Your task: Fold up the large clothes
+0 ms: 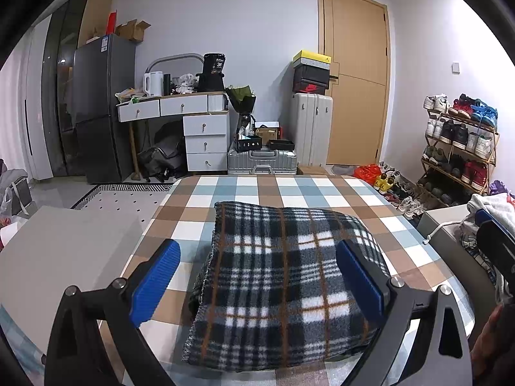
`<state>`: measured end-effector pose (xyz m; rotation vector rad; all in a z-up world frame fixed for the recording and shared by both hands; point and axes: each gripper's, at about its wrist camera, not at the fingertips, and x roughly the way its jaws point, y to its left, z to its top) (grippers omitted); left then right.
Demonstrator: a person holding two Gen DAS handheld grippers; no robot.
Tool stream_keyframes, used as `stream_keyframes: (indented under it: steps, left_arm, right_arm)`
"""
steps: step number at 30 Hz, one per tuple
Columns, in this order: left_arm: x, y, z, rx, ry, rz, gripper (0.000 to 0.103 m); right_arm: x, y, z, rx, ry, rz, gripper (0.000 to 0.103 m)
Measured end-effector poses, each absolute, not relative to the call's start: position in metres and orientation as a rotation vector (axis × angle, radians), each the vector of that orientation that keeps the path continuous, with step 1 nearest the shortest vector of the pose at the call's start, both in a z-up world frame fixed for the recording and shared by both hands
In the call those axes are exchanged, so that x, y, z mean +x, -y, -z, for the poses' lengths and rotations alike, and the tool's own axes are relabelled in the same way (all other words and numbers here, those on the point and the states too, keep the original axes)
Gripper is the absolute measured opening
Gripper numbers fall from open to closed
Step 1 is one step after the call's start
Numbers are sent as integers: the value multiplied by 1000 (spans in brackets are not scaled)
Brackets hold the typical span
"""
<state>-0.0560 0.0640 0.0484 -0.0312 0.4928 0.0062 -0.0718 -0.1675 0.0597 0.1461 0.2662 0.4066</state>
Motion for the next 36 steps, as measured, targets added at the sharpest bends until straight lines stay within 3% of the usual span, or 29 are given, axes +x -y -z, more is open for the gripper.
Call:
stream_keyframes:
  steps: [36]
  left_arm:
    - [-58,-60,-50,-30,-495,2,95]
  right_arm:
    - [-75,163,-56,164,-279,-402,103]
